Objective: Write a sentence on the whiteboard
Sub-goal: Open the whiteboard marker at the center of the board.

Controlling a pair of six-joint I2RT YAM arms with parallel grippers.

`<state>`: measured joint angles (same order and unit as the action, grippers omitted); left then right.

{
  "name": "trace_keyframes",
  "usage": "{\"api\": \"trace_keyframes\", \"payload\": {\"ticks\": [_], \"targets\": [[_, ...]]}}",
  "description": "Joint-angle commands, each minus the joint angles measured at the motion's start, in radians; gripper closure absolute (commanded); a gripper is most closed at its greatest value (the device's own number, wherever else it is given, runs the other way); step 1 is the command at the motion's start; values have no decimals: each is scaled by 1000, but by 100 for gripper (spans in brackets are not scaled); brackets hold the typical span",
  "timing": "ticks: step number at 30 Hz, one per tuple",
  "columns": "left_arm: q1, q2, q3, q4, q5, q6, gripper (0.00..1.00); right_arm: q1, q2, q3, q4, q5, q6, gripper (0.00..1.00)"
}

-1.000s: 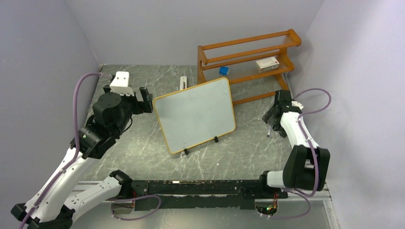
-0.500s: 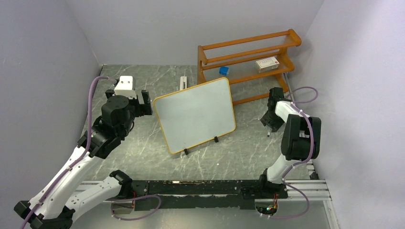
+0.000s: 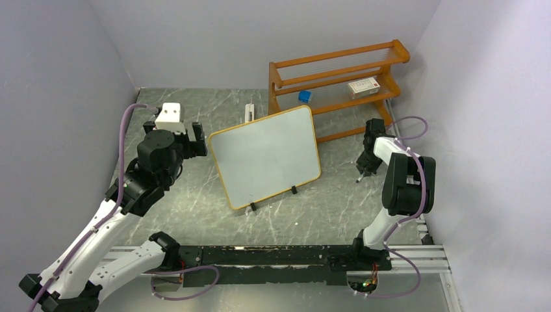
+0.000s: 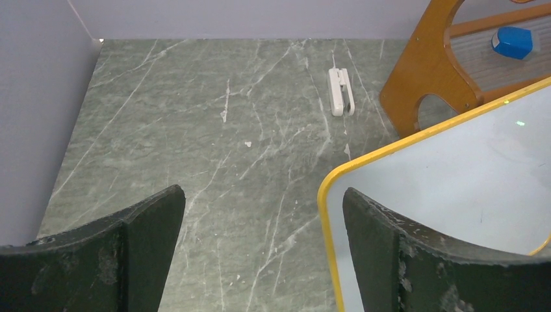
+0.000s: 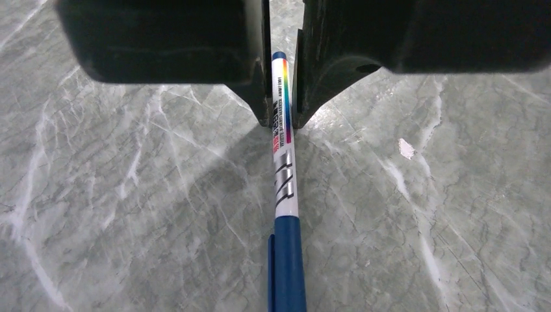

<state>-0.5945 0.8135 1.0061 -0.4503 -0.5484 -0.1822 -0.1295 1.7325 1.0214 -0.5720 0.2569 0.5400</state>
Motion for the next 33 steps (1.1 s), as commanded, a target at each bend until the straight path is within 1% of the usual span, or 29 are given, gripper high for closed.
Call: {"api": "trace_keyframes", "payload": {"ticks": [1, 2, 4, 7, 13, 16, 22, 24, 28, 33], "targets": [[14, -7, -8, 42, 34, 16, 6, 3, 42, -6, -13, -17, -27, 87], [15, -7, -10, 44, 46, 16, 6, 14, 35, -6, -13, 2, -27, 91], [21, -12, -15, 52, 72, 16, 6, 43, 21, -2, -21, 27, -33, 93], [25, -14, -21, 64, 119, 16, 6, 70, -1, 1, -27, 30, -35, 100], [24, -3, -13, 96, 286, 9, 6, 136, -119, 5, -42, 50, -42, 100], [24, 9, 3, 98, 348, -8, 6, 216, -201, 25, -72, 92, -56, 100], [24, 69, 84, 67, 478, -48, 6, 357, -379, 71, -116, 110, -110, 100], [25, 93, 114, 47, 502, -61, 7, 391, -441, 85, -117, 91, -142, 100], [24, 134, 151, 40, 569, -102, 7, 449, -547, 112, -96, -13, -223, 100], [24, 170, 157, 84, 666, -149, 8, 516, -610, 114, -25, -242, -321, 100]]}}
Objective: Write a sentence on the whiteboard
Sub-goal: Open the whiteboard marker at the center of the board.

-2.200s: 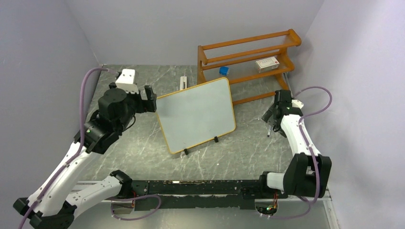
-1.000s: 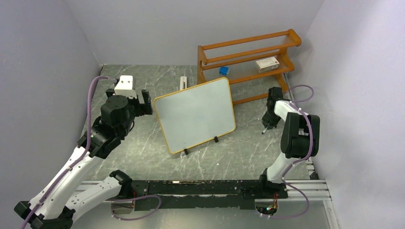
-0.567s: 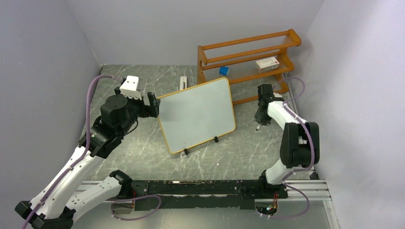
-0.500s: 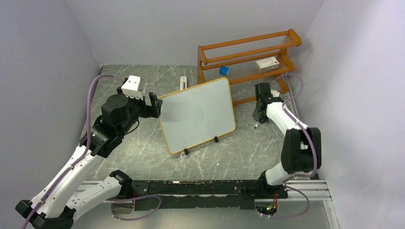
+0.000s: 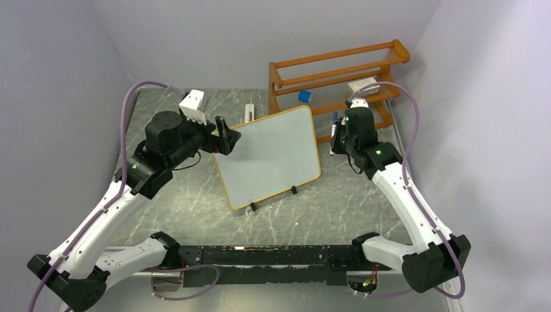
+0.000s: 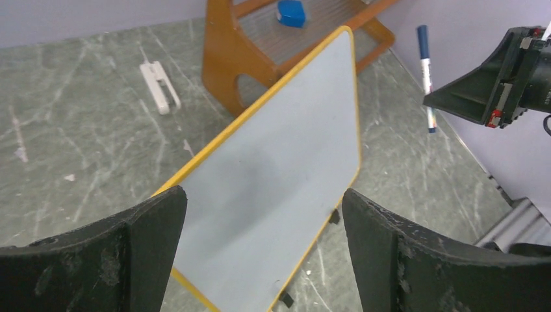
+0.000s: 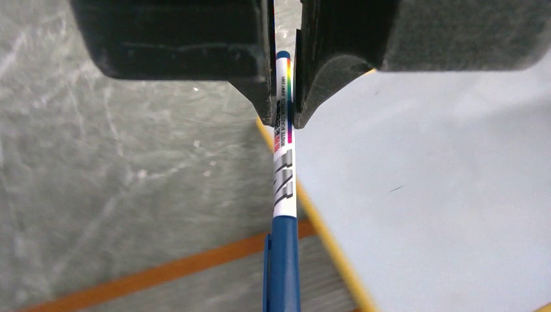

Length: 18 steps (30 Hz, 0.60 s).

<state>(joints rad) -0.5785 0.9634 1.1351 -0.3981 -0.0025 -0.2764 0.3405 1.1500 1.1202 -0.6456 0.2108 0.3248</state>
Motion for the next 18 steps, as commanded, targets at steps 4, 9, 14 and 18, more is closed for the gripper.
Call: {"api": "trace_keyframes", "payload": {"ticks": [4, 9, 14, 18], "targets": [[8, 52, 13, 109, 207, -125, 8, 124, -32, 11, 94, -339, -159, 100], [8, 113, -16, 224, 323, -249, 11, 243, -30, -10, 143, -355, -204, 100], [9, 169, -19, 251, 341, -337, 14, 352, -29, -17, 197, -308, -238, 100], [8, 188, -28, 272, 345, -371, 17, 419, -8, -5, 228, -278, -274, 100]]}}
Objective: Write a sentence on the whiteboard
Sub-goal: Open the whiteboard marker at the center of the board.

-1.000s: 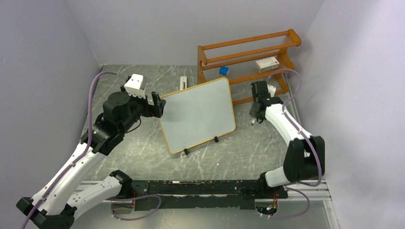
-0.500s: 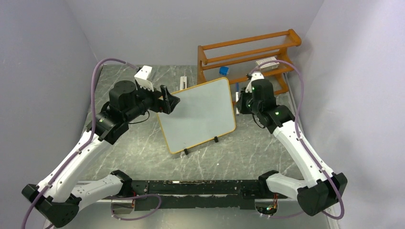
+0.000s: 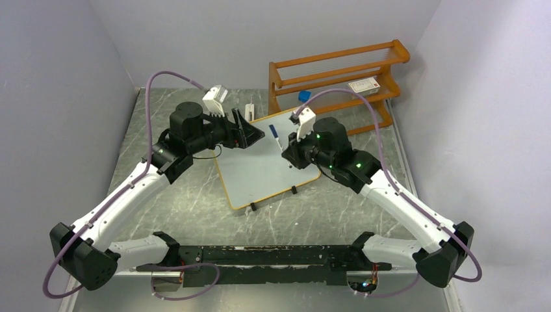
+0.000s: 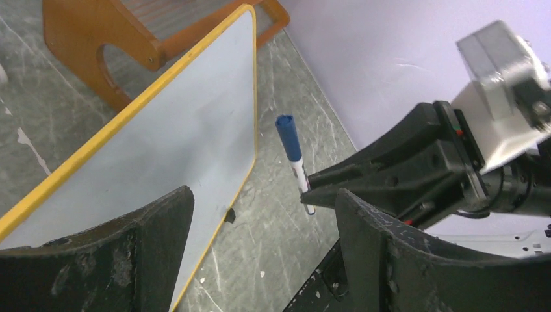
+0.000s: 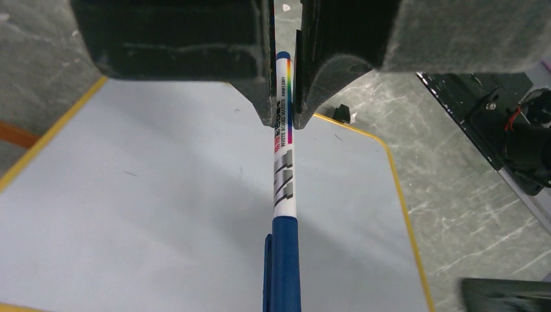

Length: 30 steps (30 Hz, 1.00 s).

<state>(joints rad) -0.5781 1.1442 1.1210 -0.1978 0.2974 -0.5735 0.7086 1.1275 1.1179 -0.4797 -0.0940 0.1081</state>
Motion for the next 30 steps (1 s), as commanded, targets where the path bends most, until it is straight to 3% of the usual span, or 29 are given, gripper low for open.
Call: {"api": "trace_keyframes", "payload": {"ticks": [1, 8, 20, 30], "targets": [[8, 9, -13, 71, 39, -81, 18, 71, 24, 9, 62, 38, -69, 100], [6, 22, -5, 38, 16, -98, 25, 191, 90, 35, 76, 175, -125, 100], [5, 11, -37, -67, -81, -92, 34, 261, 110, 37, 126, 280, -151, 100], [4, 26, -47, -10, -32, -129, 68, 278, 97, 10, 173, 272, -160, 100]]}}
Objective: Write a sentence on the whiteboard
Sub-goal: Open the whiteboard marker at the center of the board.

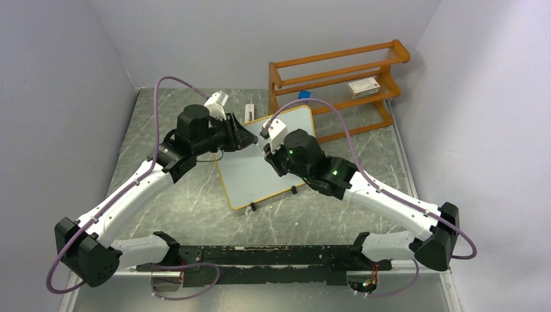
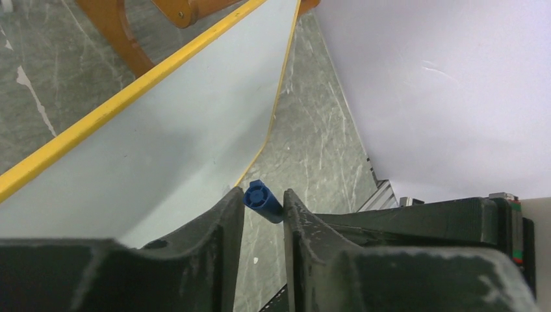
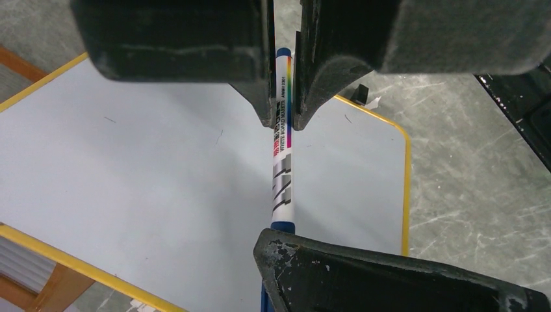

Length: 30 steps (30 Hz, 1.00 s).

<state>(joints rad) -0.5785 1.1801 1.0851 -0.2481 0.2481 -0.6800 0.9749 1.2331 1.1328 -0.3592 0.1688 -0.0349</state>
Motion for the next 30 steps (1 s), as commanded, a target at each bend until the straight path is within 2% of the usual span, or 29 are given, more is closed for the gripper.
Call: {"api": "trace_keyframes", "payload": {"ticks": [1, 3, 5, 6, 10, 15, 21, 24, 30], "targets": [[3, -11, -16, 46, 18, -29, 71, 14, -10, -9, 57, 7, -19, 100], [3, -16, -26, 63, 20, -51, 78, 15, -16, -18, 68, 0, -21, 100], [3, -25, -46, 89, 18, -78, 93, 16, -19, -27, 85, -9, -19, 100], [3, -32, -62, 103, 15, -95, 95, 15, -23, -34, 96, -15, -13, 100], [3, -77, -115, 158, -17, -174, 95, 14, -41, -73, 161, -43, 32, 87], [5, -143, -191, 228, -73, -280, 95, 13, -107, -173, 342, -47, 188, 61], [6, -210, -298, 367, -105, -439, 95, -12, -200, -303, 552, -47, 359, 37], [6, -236, -341, 431, -111, -503, 95, -70, -242, -369, 639, -108, 488, 35], [6, -296, -431, 578, -132, -615, 95, -252, -284, -496, 820, -341, 711, 39]]}}
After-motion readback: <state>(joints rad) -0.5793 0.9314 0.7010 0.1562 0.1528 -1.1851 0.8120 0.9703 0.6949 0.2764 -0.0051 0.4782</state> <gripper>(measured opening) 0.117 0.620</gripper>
